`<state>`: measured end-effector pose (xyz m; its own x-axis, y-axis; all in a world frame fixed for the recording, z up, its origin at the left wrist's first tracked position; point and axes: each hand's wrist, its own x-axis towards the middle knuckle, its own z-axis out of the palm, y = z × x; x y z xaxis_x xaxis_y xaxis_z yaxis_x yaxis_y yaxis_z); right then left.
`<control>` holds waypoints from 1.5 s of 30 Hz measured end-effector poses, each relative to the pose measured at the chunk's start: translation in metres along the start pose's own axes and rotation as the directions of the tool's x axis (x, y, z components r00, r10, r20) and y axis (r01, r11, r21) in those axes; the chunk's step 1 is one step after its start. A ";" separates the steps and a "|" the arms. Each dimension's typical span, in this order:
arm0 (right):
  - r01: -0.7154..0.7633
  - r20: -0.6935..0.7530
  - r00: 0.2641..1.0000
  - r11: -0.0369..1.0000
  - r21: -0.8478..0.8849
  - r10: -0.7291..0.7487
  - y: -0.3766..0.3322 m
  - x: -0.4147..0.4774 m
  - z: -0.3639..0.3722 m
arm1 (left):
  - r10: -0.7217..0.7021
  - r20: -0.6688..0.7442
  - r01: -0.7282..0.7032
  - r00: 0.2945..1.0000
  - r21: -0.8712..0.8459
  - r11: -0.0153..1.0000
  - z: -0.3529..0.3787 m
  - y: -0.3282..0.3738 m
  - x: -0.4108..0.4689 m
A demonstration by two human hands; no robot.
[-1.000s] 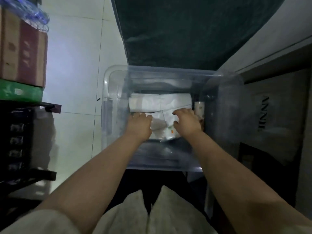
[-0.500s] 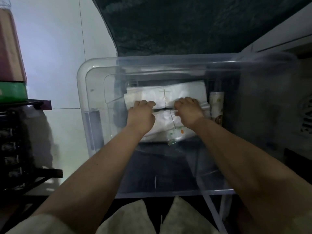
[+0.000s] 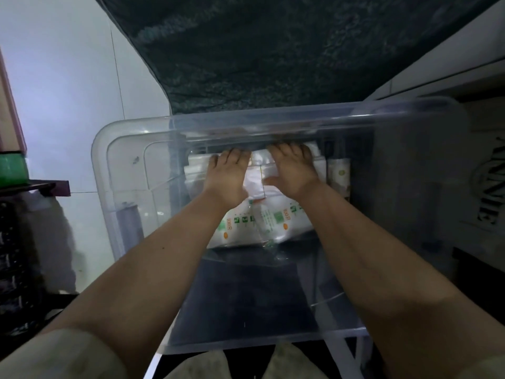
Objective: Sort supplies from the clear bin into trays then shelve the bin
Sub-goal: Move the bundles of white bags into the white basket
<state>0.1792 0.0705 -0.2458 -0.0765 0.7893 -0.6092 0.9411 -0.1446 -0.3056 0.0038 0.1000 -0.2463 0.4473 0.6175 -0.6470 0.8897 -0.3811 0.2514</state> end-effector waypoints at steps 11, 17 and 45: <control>0.008 -0.052 0.999 0.998 -0.063 -0.011 -0.008 -0.024 0.009 | 0.012 -0.014 -0.012 1.000 -0.011 1.000 -0.005 0.015 -0.015; 0.032 -0.266 0.963 0.998 -0.060 -0.046 -0.023 -0.102 -0.027 | 0.085 -0.133 -0.092 0.987 -0.047 0.995 -0.044 0.043 -0.074; -0.602 -0.864 0.181 0.748 0.280 0.469 -0.198 -0.543 -0.006 | 0.809 -0.379 -0.809 0.450 0.210 0.548 -0.162 0.168 -0.379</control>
<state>0.0367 -0.3258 0.1502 0.7120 0.5911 0.3789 0.6581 -0.7499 -0.0668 -0.0018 -0.0864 0.1577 0.9555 0.2301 0.1848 0.1067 -0.8532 0.5106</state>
